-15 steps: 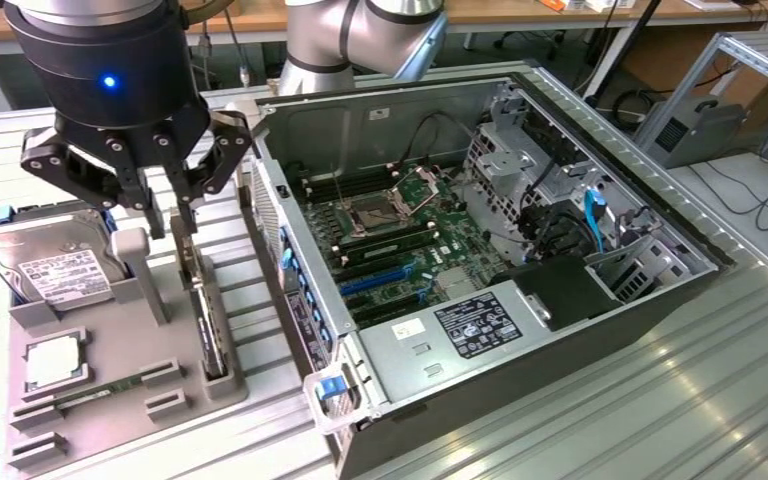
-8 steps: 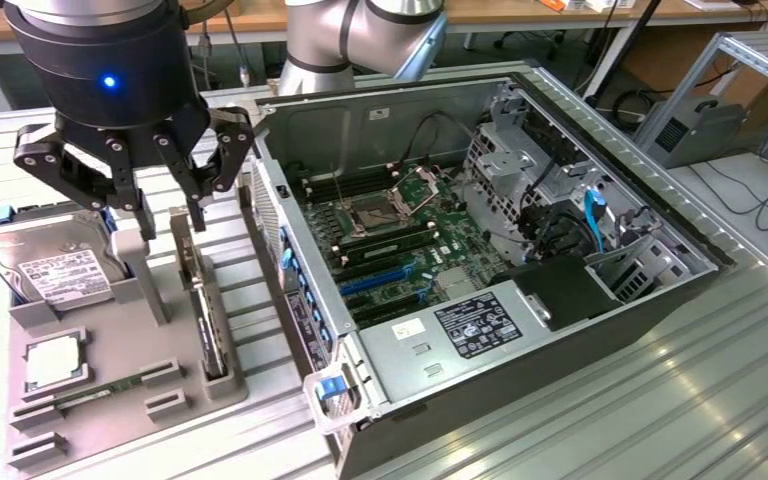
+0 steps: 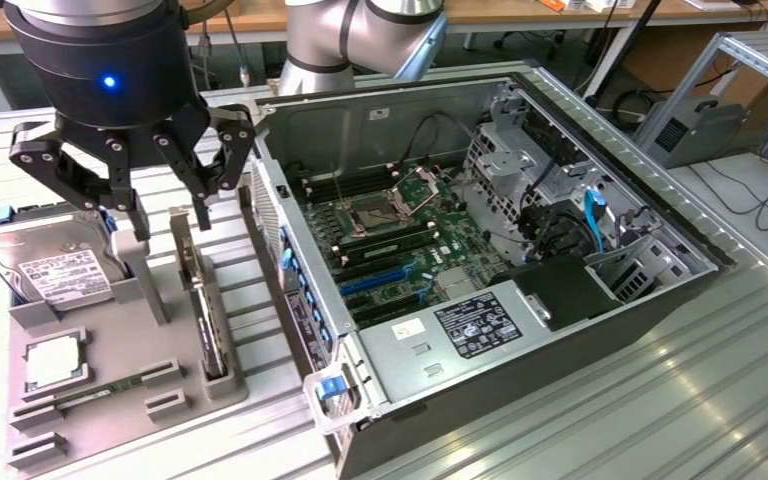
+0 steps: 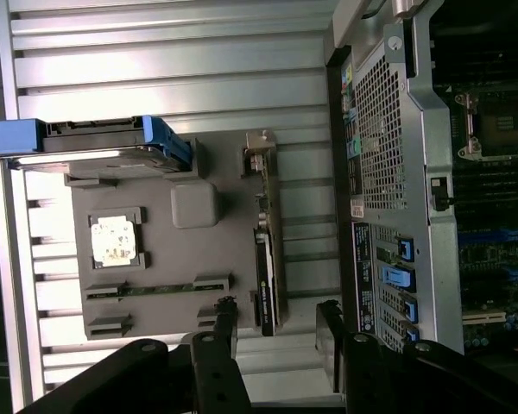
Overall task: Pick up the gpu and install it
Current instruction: 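Pick up the gpu and move the gpu toward the slot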
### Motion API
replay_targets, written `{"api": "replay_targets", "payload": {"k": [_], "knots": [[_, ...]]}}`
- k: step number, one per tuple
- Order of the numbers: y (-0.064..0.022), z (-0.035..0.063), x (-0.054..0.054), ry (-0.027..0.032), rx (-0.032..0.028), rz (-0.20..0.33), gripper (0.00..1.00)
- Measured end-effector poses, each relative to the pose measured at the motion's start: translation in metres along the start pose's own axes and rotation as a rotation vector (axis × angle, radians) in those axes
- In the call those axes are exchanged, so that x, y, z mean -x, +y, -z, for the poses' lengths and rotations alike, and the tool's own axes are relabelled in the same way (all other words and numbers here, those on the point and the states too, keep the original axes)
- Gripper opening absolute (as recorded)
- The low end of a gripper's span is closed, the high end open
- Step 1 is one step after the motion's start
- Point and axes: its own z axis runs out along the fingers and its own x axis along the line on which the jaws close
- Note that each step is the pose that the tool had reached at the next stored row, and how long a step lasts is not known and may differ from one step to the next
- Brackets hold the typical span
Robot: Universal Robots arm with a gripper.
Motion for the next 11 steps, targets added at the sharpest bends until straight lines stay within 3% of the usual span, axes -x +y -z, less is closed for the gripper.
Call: {"api": "replay_targets", "payload": {"k": [3,11], "knots": [[-0.0001,-0.0025,0.000,0.0000,0.0000,0.000,0.50],[-0.0013,-0.0281,-0.001,0.0000,-0.0003,0.000,0.50]]}}
